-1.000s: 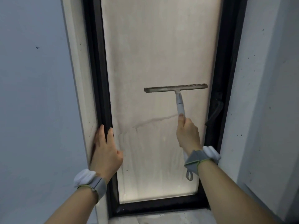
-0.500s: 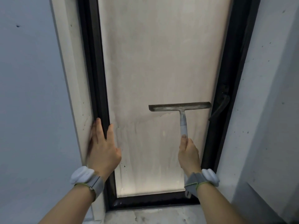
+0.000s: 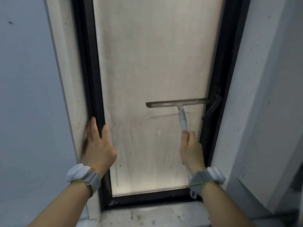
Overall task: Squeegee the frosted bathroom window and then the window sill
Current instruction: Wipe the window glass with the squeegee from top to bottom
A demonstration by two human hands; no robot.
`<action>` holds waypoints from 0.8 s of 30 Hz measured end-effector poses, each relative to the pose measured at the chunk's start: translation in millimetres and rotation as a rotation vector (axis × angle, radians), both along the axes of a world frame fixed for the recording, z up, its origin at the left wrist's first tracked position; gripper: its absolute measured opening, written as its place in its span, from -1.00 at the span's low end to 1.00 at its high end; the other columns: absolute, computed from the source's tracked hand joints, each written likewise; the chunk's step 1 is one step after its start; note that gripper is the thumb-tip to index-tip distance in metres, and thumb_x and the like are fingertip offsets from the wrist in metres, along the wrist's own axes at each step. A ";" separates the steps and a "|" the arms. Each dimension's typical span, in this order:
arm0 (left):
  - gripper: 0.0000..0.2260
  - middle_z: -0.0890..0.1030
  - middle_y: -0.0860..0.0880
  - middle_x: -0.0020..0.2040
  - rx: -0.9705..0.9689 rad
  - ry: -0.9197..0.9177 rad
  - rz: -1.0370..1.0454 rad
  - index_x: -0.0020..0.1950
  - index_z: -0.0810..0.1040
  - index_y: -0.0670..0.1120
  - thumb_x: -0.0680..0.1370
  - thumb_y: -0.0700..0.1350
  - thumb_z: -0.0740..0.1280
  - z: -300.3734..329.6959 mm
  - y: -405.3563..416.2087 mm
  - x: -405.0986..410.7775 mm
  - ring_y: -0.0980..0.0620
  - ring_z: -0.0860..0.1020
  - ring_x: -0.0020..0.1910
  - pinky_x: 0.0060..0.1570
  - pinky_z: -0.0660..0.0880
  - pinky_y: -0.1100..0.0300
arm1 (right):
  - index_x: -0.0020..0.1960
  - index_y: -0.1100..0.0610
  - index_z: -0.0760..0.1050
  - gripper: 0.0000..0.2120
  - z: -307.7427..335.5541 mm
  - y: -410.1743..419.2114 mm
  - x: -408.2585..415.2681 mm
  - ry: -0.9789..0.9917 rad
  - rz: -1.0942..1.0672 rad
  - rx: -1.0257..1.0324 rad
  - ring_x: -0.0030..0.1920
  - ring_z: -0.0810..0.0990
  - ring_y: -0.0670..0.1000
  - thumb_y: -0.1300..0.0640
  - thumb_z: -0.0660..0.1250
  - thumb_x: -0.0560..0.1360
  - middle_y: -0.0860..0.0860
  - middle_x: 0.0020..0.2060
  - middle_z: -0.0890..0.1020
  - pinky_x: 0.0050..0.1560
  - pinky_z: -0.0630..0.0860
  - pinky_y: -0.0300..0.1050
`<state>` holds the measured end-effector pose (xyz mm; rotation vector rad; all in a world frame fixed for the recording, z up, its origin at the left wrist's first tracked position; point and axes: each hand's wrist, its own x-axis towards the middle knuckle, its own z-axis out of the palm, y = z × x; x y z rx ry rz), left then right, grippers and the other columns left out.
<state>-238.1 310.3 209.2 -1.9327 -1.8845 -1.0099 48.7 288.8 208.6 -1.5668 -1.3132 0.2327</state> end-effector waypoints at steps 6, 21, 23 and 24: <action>-0.30 -0.07 -0.32 0.59 0.007 0.015 0.003 0.53 0.22 -0.23 0.39 -0.33 0.29 -1.1 1.5 -0.7 -0.34 -0.05 0.57 0.52 0.06 -0.16 | -0.10 0.01 0.39 -0.57 47.3 27.6 8.1 -0.001 -0.010 0.033 -0.38 0.63 0.10 -0.26 -0.07 0.62 0.07 -0.29 0.61 -0.39 0.64 0.12; -0.31 -0.01 -0.36 0.58 0.071 0.039 -0.003 0.50 0.27 -0.26 0.36 -0.34 0.30 -12.3 8.6 -2.6 -0.37 -0.01 0.55 0.49 0.10 -0.21 | -0.09 0.08 0.36 -0.52 -30.8 28.2 4.1 0.030 -0.038 -0.030 -0.38 0.51 0.05 -0.26 -0.11 0.62 0.04 -0.34 0.52 -0.43 0.35 -0.10; -0.32 0.00 -0.35 0.58 0.076 0.027 0.000 0.50 0.27 -0.26 0.37 -0.34 0.30 -11.0 8.1 -1.9 -0.37 0.00 0.56 0.49 0.13 -0.22 | -0.08 0.10 0.37 -0.49 -39.9 27.1 2.6 0.047 -0.035 -0.048 -0.36 0.52 0.08 -0.27 -0.13 0.61 0.05 -0.33 0.53 -0.39 0.41 -0.06; -0.33 0.00 -0.35 0.58 0.075 0.020 -0.002 0.50 0.27 -0.26 0.37 -0.33 0.30 -10.4 7.6 -0.8 -0.37 0.00 0.56 0.48 0.15 -0.22 | -0.08 0.11 0.37 -0.48 -44.8 25.7 2.0 0.051 -0.040 -0.058 -0.35 0.52 0.09 -0.28 -0.13 0.60 0.06 -0.33 0.53 -0.38 0.42 -0.04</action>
